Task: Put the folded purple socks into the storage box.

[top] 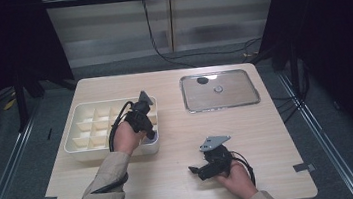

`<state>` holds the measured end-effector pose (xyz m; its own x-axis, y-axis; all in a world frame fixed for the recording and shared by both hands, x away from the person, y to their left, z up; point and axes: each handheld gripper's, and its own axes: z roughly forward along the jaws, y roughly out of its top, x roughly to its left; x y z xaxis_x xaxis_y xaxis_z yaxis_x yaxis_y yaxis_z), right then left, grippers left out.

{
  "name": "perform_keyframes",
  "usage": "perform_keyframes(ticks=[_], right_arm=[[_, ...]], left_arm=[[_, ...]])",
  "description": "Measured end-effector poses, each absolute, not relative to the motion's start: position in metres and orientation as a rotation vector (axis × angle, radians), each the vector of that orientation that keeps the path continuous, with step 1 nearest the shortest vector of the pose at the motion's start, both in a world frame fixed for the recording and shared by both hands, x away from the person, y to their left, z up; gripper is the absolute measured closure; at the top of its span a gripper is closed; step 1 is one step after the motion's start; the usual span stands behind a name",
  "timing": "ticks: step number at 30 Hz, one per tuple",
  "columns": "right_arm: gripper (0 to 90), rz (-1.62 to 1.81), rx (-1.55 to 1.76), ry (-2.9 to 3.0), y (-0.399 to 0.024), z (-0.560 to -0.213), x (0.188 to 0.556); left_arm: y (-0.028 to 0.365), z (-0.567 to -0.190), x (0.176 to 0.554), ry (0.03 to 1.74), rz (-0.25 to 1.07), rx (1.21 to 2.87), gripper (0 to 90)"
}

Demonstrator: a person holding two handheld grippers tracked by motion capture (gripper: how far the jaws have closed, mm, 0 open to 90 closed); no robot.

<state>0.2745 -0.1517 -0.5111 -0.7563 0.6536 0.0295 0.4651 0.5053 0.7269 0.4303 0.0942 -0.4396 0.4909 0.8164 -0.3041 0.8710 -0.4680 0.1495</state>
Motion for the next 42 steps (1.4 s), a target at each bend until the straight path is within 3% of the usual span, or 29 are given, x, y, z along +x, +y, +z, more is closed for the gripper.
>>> perform_keyframes(ticks=[18,32,42], right_arm=[[13.5,1.095,0.953,2.501,-0.152,-0.511,0.274],[13.5,1.094,0.952,2.502,-0.152,-0.511,0.274],[13.4,1.095,0.954,2.503,-0.152,-0.511,0.274]], left_arm=[[0.097,-0.418,0.427,1.409,-0.264,2.437,73.3],[0.107,-0.398,0.426,1.392,-0.225,2.417,49.4],[0.112,-0.394,0.425,1.387,-0.199,2.403,37.4]])
